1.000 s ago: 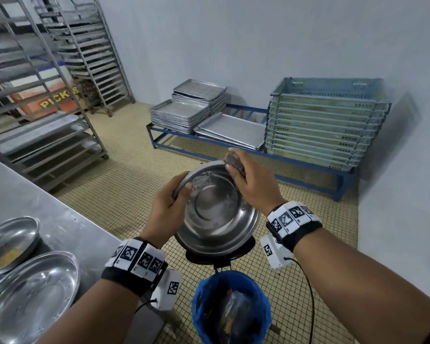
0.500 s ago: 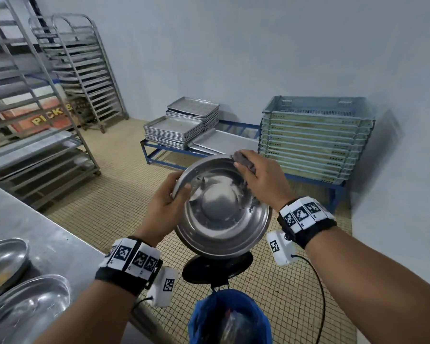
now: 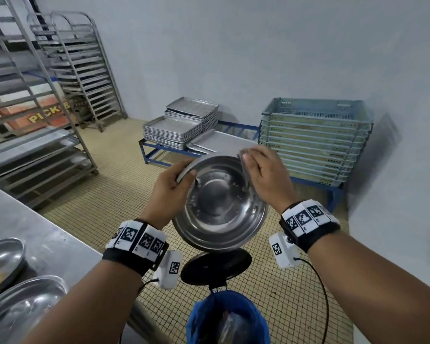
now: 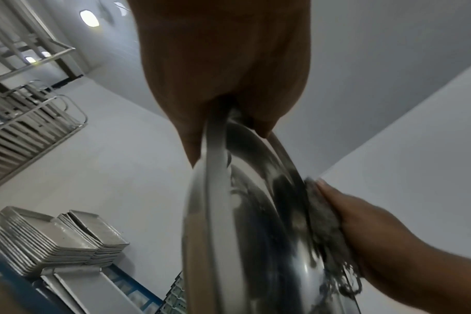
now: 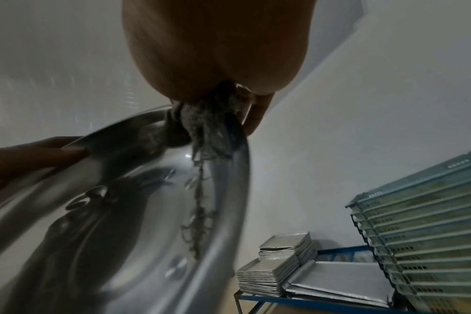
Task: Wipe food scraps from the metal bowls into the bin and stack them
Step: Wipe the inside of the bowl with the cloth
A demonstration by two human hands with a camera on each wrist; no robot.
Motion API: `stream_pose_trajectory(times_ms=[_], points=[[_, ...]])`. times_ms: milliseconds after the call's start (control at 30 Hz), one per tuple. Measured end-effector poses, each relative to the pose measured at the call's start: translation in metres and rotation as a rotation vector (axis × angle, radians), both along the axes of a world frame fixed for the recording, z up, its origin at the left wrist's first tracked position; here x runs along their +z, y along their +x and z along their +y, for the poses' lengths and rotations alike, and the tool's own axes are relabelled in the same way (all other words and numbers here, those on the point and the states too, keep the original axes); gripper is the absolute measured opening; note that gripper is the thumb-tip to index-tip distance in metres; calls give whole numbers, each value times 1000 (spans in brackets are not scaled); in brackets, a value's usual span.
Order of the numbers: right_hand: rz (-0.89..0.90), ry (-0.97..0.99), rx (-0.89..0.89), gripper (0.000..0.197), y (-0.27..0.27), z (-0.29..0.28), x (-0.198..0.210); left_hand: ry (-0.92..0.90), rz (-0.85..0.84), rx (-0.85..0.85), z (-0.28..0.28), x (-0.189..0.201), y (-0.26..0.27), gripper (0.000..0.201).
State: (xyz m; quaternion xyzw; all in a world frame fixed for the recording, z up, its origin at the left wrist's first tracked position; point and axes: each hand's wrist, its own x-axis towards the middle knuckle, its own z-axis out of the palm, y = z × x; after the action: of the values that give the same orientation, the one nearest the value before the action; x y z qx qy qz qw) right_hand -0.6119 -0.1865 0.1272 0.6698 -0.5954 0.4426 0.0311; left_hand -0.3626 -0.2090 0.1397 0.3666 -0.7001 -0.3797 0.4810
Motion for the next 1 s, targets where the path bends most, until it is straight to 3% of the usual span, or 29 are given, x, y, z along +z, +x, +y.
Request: stream_pose_trajectory(times_ms=[167, 367, 567, 633, 800, 900, 1000], points=[[87, -36, 53, 47, 6, -6, 8, 30, 56, -10, 2, -1, -8, 27], [-173, 32, 84, 40, 0, 2, -3, 33, 133, 66, -3, 1, 3, 23], [82, -15, 107, 43, 9, -11, 22, 46, 62, 10, -2, 3, -11, 22], [19, -29, 127, 43, 6, -10, 22, 41, 101, 19, -2, 5, -10, 20], [-374, 106, 138, 37, -4, -4, -2, 72, 224, 91, -5, 4, -2, 19], [-360, 71, 117, 34, -4, -6, -2, 92, 220, 95, -2, -1, -6, 19], [-247, 23, 125, 32, -10, -10, 10, 44, 61, 27, -4, -4, -5, 21]])
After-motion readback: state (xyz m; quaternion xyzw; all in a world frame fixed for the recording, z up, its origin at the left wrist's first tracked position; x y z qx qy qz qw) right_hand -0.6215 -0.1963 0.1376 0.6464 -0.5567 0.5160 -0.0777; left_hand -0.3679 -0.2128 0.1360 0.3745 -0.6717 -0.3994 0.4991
